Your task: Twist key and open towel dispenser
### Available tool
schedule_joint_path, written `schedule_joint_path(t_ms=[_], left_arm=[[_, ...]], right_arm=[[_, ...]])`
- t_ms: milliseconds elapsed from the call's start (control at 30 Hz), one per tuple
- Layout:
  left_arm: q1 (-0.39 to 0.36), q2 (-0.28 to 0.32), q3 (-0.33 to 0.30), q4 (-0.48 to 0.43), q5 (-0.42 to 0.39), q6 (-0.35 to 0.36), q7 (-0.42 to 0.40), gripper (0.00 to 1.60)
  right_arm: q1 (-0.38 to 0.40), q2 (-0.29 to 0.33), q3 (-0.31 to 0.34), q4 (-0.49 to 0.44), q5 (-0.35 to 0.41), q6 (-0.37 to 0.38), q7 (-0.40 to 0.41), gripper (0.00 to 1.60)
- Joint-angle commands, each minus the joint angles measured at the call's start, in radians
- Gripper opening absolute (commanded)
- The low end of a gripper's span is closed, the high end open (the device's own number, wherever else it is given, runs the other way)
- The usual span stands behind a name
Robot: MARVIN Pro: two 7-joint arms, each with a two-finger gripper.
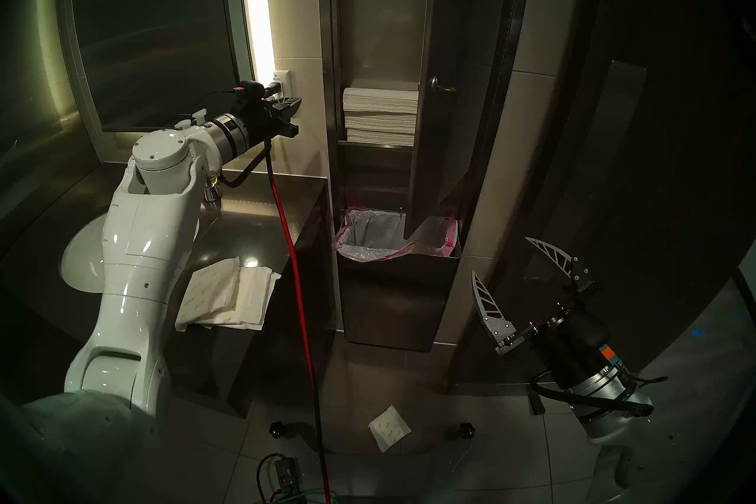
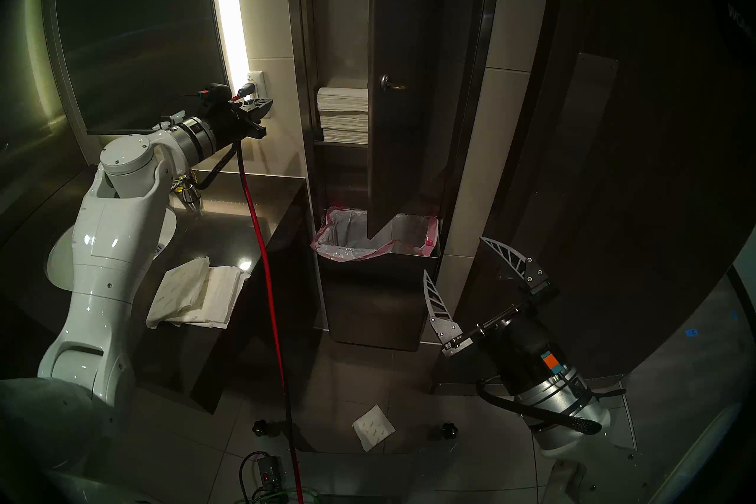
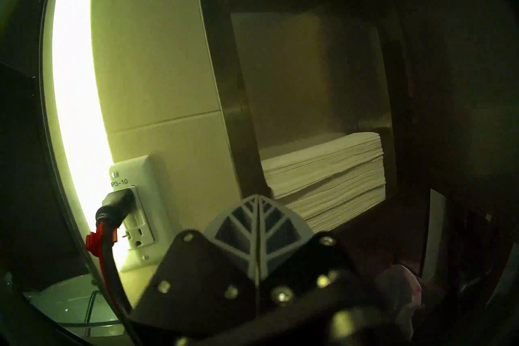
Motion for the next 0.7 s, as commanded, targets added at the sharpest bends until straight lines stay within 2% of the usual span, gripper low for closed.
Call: schedule_joint_path(t_ms=[0, 133, 200, 367, 433, 667], left_arm=[[0.093, -0.051, -0.012, -0.109, 0.006, 0.015, 0.077, 0.00], [0.141, -0.061, -0.026, -0.166, 0.018, 0.031, 0.126, 0.00], [0.184, -0.069, -0.047, -0.213, 0.033, 0.047, 0.177, 0.00], [0.229, -0.081, -0.072, -0.266, 0.051, 0.064, 0.236, 0.00], [0.275, -0.100, -0.086, -0.324, 0.067, 0.086, 0.287, 0.00], [0.339, -0.130, -0.083, -0.401, 0.097, 0.121, 0.362, 0.00]], right_arm=[[0.000, 0.001, 0.001, -0.013, 0.001, 0.000, 0.001, 1.60], [0.000, 0.001, 0.001, -0.013, 0.001, 0.000, 0.001, 1.60], [-0.001, 0.001, 0.001, -0.013, 0.001, 0.001, 0.001, 1.60], [-0.002, 0.001, 0.001, -0.013, 0.001, 0.002, 0.001, 1.60], [-0.003, 0.001, 0.001, -0.013, 0.000, 0.003, 0.001, 1.60], [-0.004, 0.001, 0.001, -0.013, 0.001, 0.003, 0.001, 1.60]])
